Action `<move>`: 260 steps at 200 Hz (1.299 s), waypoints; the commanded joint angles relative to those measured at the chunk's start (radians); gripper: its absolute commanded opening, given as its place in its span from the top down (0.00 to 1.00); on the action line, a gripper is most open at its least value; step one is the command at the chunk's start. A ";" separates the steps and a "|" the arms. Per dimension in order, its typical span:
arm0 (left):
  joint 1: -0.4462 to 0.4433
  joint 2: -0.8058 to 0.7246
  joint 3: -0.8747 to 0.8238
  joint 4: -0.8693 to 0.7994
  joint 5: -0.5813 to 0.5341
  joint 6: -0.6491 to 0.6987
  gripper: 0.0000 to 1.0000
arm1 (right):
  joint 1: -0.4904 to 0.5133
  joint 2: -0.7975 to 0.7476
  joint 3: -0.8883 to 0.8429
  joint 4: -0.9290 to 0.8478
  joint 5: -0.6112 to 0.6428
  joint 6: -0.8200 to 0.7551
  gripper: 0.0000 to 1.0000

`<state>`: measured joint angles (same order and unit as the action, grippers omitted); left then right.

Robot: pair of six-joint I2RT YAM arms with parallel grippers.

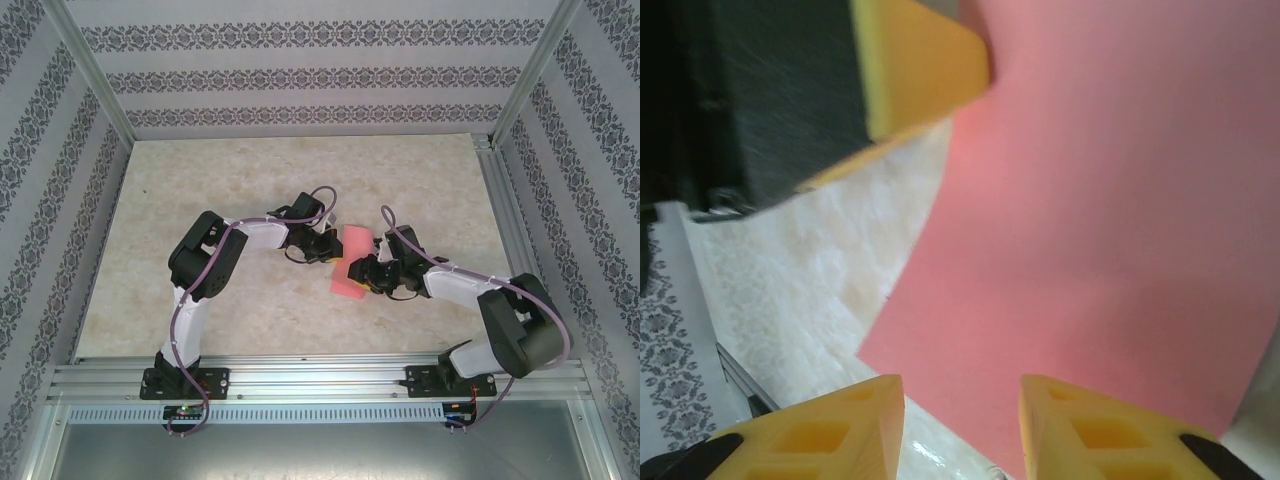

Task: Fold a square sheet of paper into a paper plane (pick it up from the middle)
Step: Fold the square sheet of paper in half at the center of the table.

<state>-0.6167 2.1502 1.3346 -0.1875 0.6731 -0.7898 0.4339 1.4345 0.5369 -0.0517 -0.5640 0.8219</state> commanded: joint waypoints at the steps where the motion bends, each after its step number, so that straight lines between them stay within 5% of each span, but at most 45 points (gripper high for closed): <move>1: -0.018 0.044 0.015 -0.055 -0.015 0.026 0.96 | 0.002 0.038 -0.034 0.002 0.019 0.005 0.64; 43: -0.018 0.046 0.018 -0.061 -0.015 0.030 0.96 | -0.002 0.073 -0.063 -0.006 0.021 -0.007 0.65; 104: -0.020 0.048 0.018 -0.066 -0.014 0.034 0.96 | -0.002 -0.098 -0.047 -0.046 -0.003 0.006 0.64; 178: -0.020 0.054 0.024 -0.072 -0.013 0.038 0.96 | 0.003 0.063 -0.112 0.029 -0.006 0.019 0.66; 230: -0.021 0.054 0.029 -0.085 -0.015 0.042 0.96 | -0.039 -0.078 0.056 -0.175 0.065 -0.061 0.66; 260: -0.021 0.054 0.030 -0.087 -0.016 0.044 0.96 | -0.096 -0.028 0.141 -0.191 0.069 -0.109 0.66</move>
<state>-0.6178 2.1593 1.3560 -0.2111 0.6765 -0.7677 0.3706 1.3834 0.6044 -0.1989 -0.5247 0.7818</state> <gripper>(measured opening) 0.065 0.341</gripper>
